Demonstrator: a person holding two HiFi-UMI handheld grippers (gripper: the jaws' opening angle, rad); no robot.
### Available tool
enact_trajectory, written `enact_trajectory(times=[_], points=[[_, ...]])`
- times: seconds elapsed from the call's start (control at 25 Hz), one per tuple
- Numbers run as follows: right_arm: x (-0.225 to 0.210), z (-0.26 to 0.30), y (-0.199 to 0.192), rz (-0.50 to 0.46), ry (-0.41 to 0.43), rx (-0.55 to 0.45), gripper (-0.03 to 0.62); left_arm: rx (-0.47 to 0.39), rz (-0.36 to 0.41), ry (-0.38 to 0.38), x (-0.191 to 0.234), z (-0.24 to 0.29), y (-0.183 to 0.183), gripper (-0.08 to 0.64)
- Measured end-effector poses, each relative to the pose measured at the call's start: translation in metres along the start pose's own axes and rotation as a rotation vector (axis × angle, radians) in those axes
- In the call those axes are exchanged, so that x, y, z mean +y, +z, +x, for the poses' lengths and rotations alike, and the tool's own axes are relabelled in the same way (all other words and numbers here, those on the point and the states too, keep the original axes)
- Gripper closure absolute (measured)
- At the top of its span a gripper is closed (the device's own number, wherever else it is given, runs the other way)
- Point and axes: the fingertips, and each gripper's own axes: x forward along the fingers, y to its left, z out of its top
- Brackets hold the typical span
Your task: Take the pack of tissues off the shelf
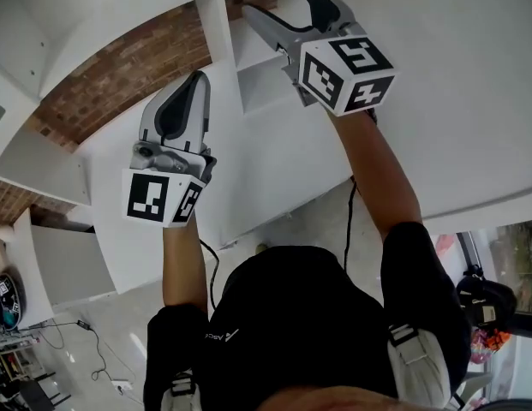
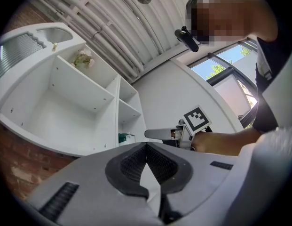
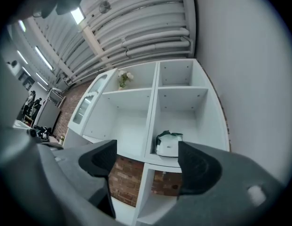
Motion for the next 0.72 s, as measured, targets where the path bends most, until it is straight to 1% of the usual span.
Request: enact_trajectory(times=[0.16,0.28,0.56,0.72], points=[[-0.028,0.049,-0.001,0.004,-0.031,0.027,0.181,0.004,0.004,0.000,0.021,0.018,-0.012,0.561],[-0.047,0.082,-0.005,-0.003,-0.044,0.054,0.176,0.008,0.012,0.011,0.032,0.028,-0.021,0.561],[-0.072,0.136,-0.022,0.000,-0.030,0.112,0.175,0.009,0.021,0.039,0.057,0.047,-0.039,0.561],[-0.081,0.153,-0.035,0.047,-0.014,0.153,0.175,0.004,0.017,0.052,0.063,0.052,-0.047,0.561]])
